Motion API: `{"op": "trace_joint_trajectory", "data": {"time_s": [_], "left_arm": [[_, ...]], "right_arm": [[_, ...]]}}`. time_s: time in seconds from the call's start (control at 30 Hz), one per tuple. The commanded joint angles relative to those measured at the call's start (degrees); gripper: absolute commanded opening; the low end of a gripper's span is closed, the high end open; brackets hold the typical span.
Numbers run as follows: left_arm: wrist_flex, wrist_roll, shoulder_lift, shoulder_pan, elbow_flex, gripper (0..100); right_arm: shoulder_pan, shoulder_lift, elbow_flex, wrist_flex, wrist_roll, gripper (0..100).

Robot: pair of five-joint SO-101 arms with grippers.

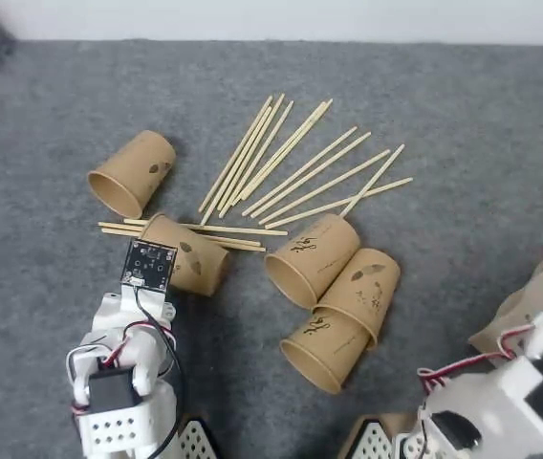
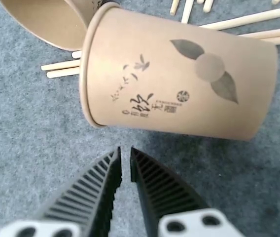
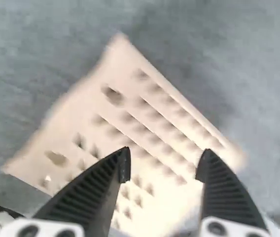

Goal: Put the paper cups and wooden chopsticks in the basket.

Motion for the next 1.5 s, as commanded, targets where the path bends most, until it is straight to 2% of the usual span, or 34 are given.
{"op": "trace_joint_trajectory", "data": {"time_s": [0.0, 0.07, 0.13, 0.2, 0.4, 0.5, 0.63, 0.93, 1.13, 1.47], "left_arm": [[0.18, -0.35, -0.88, -0.35, -0.22, 4], [0.18, -0.35, -0.88, -0.35, -0.22, 4], [0.18, -0.35, -0.88, -0.35, -0.22, 4], [0.18, -0.35, -0.88, -0.35, -0.22, 4], [0.18, -0.35, -0.88, -0.35, -0.22, 4], [0.18, -0.35, -0.88, -0.35, -0.22, 4], [0.18, -0.44, -0.88, -0.35, -0.22, 4], [0.18, -0.44, -0.88, -0.35, -0.22, 4], [0.09, -0.44, -0.88, -0.26, -0.22, 4], [0.09, -0.44, -0.88, -0.26, -0.22, 4]], "right_arm": [[10.95, -4.26, 1.14, 2.15, 5.89, 8.0], [16.40, -4.26, 2.64, 1.54, 9.58, 0.0], [21.85, -4.26, 3.96, -1.19, 12.40, 2.8], [25.98, -4.09, 5.36, -5.49, 13.89, 0.7], [26.24, -1.89, 17.23, -16.75, 14.15, 0.6], [26.59, -0.48, 17.76, -23.08, 14.15, 0.6], [26.15, 3.91, 17.85, -24.66, 14.15, 0.6], [25.27, 20.88, 17.49, -35.65, 14.07, 0.6], [14.55, 26.24, 17.49, -30.90, 12.84, 0.6], [-15.78, 19.91, 15.56, -27.74, -7.38, 0.6]]}}
